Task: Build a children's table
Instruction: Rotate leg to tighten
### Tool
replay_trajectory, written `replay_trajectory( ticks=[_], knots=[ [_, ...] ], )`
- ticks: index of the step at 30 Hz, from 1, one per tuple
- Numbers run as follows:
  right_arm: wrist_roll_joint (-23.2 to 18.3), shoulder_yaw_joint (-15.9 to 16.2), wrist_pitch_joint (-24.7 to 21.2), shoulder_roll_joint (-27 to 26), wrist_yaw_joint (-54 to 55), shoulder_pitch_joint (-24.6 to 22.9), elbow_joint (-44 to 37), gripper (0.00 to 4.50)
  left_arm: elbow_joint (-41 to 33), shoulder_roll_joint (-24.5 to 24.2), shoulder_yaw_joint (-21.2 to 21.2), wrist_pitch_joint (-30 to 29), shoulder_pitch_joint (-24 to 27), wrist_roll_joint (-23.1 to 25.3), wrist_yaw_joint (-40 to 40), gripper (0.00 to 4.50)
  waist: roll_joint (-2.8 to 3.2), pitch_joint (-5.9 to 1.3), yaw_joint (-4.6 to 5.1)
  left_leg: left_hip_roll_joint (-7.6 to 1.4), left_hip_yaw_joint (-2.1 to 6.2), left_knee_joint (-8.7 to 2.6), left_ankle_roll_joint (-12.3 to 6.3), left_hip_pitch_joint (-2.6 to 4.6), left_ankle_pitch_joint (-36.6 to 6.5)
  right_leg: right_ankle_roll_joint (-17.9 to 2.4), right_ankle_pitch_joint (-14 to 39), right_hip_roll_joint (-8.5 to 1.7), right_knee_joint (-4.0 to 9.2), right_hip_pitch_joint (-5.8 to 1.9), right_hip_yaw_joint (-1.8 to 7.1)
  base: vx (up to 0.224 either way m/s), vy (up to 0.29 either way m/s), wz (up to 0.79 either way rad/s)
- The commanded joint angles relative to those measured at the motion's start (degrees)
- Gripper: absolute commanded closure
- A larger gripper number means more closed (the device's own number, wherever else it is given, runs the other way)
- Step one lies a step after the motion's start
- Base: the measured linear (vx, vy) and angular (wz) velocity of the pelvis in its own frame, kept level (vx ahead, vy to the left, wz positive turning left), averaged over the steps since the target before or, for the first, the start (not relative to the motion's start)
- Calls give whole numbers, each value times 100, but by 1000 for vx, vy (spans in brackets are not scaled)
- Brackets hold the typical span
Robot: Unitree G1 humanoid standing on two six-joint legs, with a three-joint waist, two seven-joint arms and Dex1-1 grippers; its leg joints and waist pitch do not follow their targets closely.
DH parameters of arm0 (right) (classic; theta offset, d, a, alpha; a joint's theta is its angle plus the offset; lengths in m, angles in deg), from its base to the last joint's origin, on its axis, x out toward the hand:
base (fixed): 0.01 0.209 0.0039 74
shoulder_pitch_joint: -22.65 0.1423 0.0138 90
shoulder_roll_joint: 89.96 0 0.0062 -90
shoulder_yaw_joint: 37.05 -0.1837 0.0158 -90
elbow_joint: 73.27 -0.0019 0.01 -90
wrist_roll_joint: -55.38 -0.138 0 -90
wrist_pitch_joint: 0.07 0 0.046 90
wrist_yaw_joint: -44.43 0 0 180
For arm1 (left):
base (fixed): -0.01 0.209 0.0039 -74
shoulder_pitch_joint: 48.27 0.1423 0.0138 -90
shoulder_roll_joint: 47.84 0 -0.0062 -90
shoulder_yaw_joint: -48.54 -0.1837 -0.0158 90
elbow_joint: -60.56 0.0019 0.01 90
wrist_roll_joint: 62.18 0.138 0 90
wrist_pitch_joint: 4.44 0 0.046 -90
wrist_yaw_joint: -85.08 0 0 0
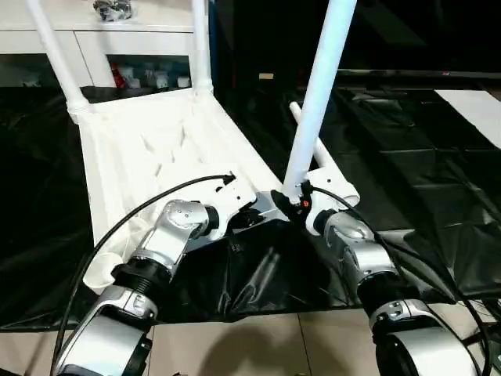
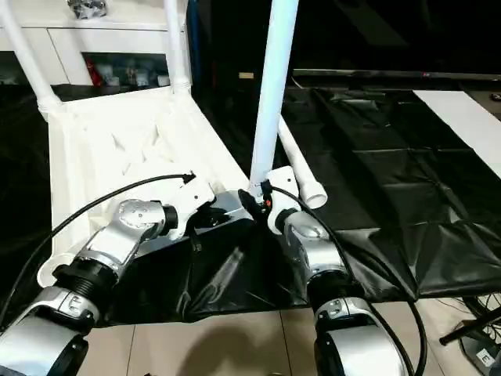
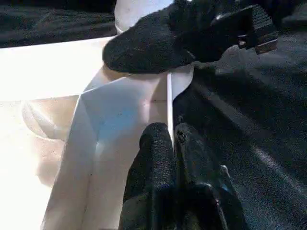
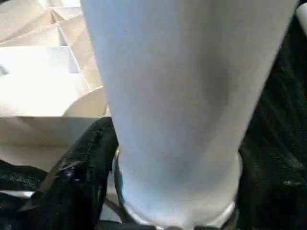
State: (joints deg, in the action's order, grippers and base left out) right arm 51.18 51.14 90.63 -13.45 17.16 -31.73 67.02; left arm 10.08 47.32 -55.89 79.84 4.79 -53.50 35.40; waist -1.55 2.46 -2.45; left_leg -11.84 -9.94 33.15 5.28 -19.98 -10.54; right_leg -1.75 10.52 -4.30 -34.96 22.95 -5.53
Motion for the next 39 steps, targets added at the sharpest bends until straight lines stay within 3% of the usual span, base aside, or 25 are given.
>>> replay_trajectory(
  ticks=[1, 5, 8, 12, 17, 22, 30, 32, 36, 39],
  knots=[
    [4, 385, 56, -150, -565, -25, -57, 67, -101, 210, -344, 295, 61, -142, -410, 450, 11, -317, -10, -149, 28, -371, -307, -23, -1275, -934, 1686, -413, 520, -282, 335, 0, 0, 0],
    [17, 658, 161, 330, -1591, -150, -347, 67, -356, -191, -388, 504, 210, -354, -1224, 450, 5, -343, -42, -153, 15, -347, -464, -48, -1032, -1049, 1249, -424, 467, -322, 342, 0, 0, 0],
    [-17, 1100, 246, 814, -2992, -372, -819, 67, -452, -517, -418, 692, 264, -417, -1742, 450, 15, -337, -67, -170, 1, -332, -594, -41, -861, -1212, 782, -397, 412, -331, 337, 0, 0, 0],
    [-31, 1332, 114, 1080, -3823, -453, -1068, 67, -419, -687, -405, 801, 231, -476, -2103, 450, 7, -320, -138, -192, -13, -343, -538, -14, -988, -1232, 997, -397, 419, -320, 331, 0, 0, 0],
    [-61, 1522, 21, 1254, -4398, -426, -1128, 83, -399, -852, -435, 883, 198, -547, -2494, 450, -2, -308, -168, -196, -6, -353, -442, -5, -1137, -1107, 1419, -418, 457, -306, 335, 0, 0, 0],
    [-46, 1657, -63, 1306, -4670, -397, -1193, 118, -338, -1006, -471, 992, 149, -544, -2726, 450, -17, -321, -199, -194, -9, -350, -437, -12, -960, -1126, 1170, -400, 419, -308, 337, 0, 0, 0],
    [-156, 1473, -286, 1155, -4399, -564, -1367, 168, -321, -914, -361, 884, 170, -582, -2573, 450, -15, -316, -233, -194, -10, -356, -373, 1, -984, -1051, 1325, -412, 439, -304, 342, 0, 0, 0],
    [-136, 1306, -305, 1034, -3911, -608, -1312, 172, -349, -810, -304, 661, 182, -534, -2248, 450, -15, -303, -220, -193, -5, -369, -319, 5, -1042, -1021, 1456, -422, 454, -287, 342, 0, 0, 0],
    [284, 971, -281, 597, -1805, -490, -833, 175, -166, -281, -139, 181, 47, -270, -842, 450, -20, -262, -147, -175, 33, -404, -69, 54, -1436, -735, 2477, -438, 570, -241, 325, 0, 0, 0],
    [224, 738, -326, 265, -992, -438, -649, 176, -156, 62, -129, -15, 43, -205, -367, 450, -51, -268, -55, -150, 51, -400, -38, 26, -1525, -591, 2768, -439, 614, -245, 309, 0, 0, 0]
  ],
)
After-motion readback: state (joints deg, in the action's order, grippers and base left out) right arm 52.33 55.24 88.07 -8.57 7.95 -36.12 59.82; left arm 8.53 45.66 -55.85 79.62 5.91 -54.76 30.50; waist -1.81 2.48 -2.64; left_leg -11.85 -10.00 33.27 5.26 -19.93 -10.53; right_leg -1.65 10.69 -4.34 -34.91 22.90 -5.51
